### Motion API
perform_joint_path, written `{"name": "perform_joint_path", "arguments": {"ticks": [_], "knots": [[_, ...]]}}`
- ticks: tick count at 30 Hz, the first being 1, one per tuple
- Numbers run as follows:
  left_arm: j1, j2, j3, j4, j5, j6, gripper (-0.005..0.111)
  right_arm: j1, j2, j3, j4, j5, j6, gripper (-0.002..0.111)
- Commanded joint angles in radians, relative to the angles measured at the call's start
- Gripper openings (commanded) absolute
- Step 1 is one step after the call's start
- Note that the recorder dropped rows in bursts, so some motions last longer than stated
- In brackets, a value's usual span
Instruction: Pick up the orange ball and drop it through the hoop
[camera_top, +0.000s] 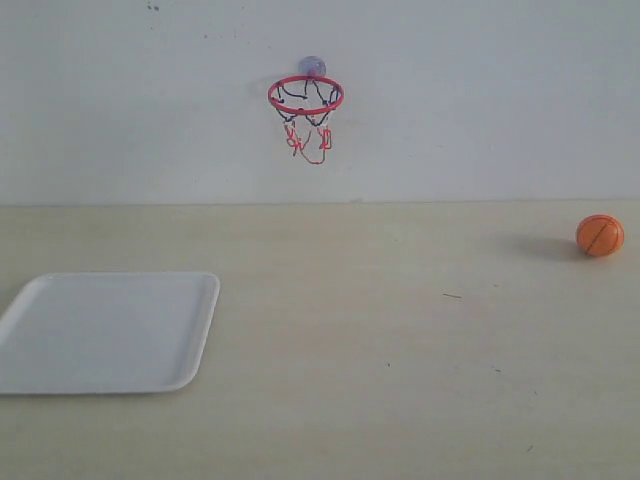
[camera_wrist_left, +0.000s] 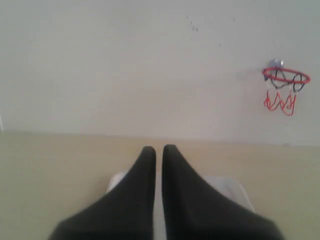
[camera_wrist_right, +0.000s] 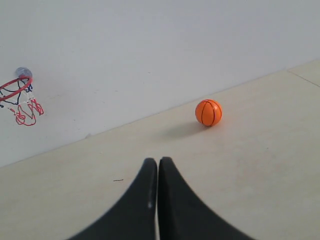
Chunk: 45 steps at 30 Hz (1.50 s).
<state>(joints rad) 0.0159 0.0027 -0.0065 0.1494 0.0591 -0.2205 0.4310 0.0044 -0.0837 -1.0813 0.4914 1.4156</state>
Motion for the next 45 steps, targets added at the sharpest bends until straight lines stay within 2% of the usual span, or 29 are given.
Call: {"name": "perform_joint_path", "arguments": {"ticks": [1,6,10,11,28,31,33,35,37,40,41,42,43,44,45], "knots": [[0.003,-0.003,0.007,-0.022,0.114,0.001,0.004,-0.004,-0.004,0.002,-0.004,0.006,-0.003,0.000],[0.003,-0.003,0.007,-0.081,0.179,0.045,0.004,-0.004,-0.004,0.002,-0.004,0.006,-0.003,0.000],[0.003,-0.003,0.007,-0.188,0.204,0.270,0.004,-0.004,-0.004,0.002,-0.004,0.006,-0.003,0.000],[0.003,-0.003,0.007,-0.216,0.204,0.283,0.004,-0.004,-0.004,0.002,-0.004,0.006,-0.003,0.000],[0.003,-0.003,0.007,-0.230,0.202,0.259,0.004,-0.004,-0.004,0.002,-0.006,0.006,-0.003,0.000],[0.003,-0.003,0.007,-0.230,0.200,0.263,0.004,-0.004,-0.004,0.002,-0.178,0.116,-0.038,0.000],[0.003,-0.003,0.007,-0.230,0.200,0.263,0.004,-0.003,-0.004,0.002,-0.134,0.137,-0.038,0.000],[0.003,-0.003,0.007,-0.230,0.200,0.263,0.004,-0.003,-0.004,0.002,0.019,0.159,-0.068,0.000],[0.003,-0.003,0.007,-0.230,0.200,0.263,0.004,-0.003,-0.004,0.002,0.235,0.239,-0.272,0.000],[0.003,-0.003,0.007,-0.229,0.200,0.263,0.004,-0.003,-0.004,0.002,0.341,0.051,-0.536,0.000],[0.003,-0.003,0.007,-0.229,0.200,0.263,0.004,-0.003,-0.004,0.002,0.415,-0.080,-0.757,0.000],[0.003,-0.003,0.007,-0.229,0.200,0.263,0.004,-0.003,-0.004,0.002,0.459,-0.126,-0.864,0.000],[0.003,-0.003,0.007,-0.229,0.200,0.263,0.004,-0.003,-0.004,0.002,0.642,-0.189,-1.075,0.000],[0.003,-0.003,0.007,-0.229,0.200,0.263,0.004,-0.003,-0.004,0.002,0.739,-0.193,-1.160,0.000],[0.003,-0.003,0.007,-0.229,0.200,0.263,0.004,-0.003,-0.004,0.002,0.970,-0.170,-1.396,0.000]]}}
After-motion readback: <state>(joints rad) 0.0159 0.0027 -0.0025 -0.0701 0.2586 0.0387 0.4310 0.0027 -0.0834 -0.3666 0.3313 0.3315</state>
